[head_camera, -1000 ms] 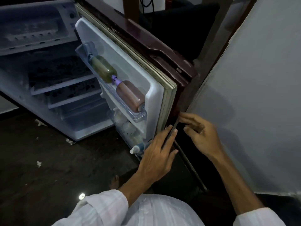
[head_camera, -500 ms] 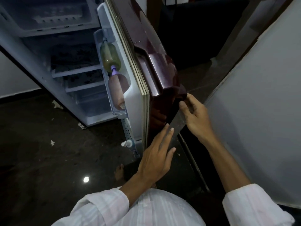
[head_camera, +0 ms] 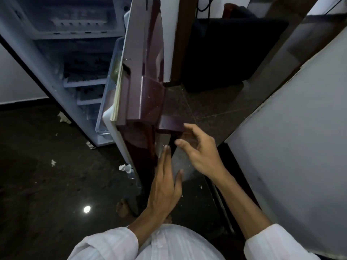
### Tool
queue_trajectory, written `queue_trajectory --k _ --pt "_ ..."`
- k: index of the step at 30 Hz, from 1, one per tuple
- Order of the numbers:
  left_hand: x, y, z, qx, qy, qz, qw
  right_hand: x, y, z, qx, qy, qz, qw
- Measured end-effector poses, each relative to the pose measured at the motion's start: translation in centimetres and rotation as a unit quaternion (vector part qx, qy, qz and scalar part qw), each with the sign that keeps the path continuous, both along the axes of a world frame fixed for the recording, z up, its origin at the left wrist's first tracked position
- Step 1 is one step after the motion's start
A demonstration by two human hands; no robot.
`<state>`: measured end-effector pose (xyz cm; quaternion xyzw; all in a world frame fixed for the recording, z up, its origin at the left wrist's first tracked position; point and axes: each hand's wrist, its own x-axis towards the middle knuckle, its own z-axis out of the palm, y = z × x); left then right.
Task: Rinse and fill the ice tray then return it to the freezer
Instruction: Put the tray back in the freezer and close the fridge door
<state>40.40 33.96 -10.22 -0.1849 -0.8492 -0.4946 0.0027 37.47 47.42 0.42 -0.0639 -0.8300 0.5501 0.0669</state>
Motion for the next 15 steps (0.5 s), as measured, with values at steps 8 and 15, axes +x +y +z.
queue_trajectory --k 8,15 --pt "-2.7 -4.2 1.1 0.08 0.012 0.151 0.985 -2.8 -5.3 0.1 0.012 0.002 0.09 0.996" --pt "-5.5 -9.4 1.6 0.105 0.022 0.235 0.966 -6.6 -10.1 1.0 0.005 -0.007 0.189 0.982"
